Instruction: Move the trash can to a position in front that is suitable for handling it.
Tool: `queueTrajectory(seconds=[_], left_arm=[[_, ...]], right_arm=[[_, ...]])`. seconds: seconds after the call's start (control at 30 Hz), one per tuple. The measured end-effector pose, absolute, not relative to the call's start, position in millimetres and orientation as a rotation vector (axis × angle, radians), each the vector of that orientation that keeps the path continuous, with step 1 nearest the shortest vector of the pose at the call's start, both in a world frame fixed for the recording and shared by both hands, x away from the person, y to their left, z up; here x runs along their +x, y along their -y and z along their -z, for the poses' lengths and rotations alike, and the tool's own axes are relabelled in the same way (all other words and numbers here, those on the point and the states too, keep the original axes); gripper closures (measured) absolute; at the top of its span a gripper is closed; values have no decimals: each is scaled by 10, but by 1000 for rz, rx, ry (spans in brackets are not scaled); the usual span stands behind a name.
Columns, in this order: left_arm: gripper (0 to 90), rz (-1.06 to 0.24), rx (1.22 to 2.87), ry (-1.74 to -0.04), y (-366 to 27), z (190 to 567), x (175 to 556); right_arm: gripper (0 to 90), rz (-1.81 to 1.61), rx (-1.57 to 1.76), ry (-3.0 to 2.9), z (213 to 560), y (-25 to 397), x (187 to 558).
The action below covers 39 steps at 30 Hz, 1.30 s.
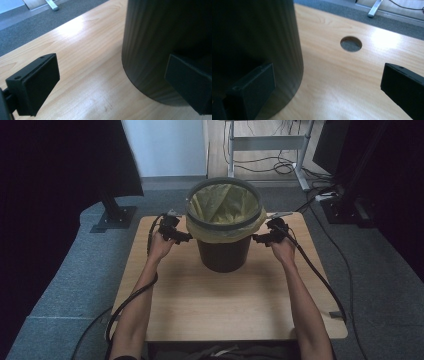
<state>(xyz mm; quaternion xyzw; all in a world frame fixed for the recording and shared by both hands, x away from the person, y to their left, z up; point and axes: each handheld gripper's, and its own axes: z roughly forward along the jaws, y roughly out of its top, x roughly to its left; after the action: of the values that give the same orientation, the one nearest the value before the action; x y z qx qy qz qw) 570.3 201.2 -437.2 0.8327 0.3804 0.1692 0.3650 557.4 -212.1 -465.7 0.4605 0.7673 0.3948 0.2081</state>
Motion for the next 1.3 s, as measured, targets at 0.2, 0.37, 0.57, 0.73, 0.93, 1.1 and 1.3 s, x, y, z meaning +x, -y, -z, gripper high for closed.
queueTrajectory(seconds=[0.2,0.37,0.57,0.73,0.93,1.1,1.3], left_arm=[[0,-383,2049,-1025,-2051,4393,5796],[0,-371,2039,-1022,-2056,4430,5802],[4,-403,2050,-1015,-2031,4421,5740],[4,-394,2046,-1001,-2032,4430,5658],[6,-368,2023,-991,-2058,4466,5466],[7,-373,2026,-978,-2066,4466,5352],[16,-396,2055,-951,-2063,4437,5208]], right_arm=[[0,-1229,1354,-2071,4683,2171,5690],[0,-1198,1314,-2082,4678,2156,5703],[0,-1201,1312,-2074,4683,2159,5606],[0,-1208,1292,-2092,4682,2175,5526],[0,-1213,1258,-2105,4684,2187,5344],[0,-1212,1243,-2110,4680,2184,5247],[0,-1213,1221,-2121,4675,2180,5108]])
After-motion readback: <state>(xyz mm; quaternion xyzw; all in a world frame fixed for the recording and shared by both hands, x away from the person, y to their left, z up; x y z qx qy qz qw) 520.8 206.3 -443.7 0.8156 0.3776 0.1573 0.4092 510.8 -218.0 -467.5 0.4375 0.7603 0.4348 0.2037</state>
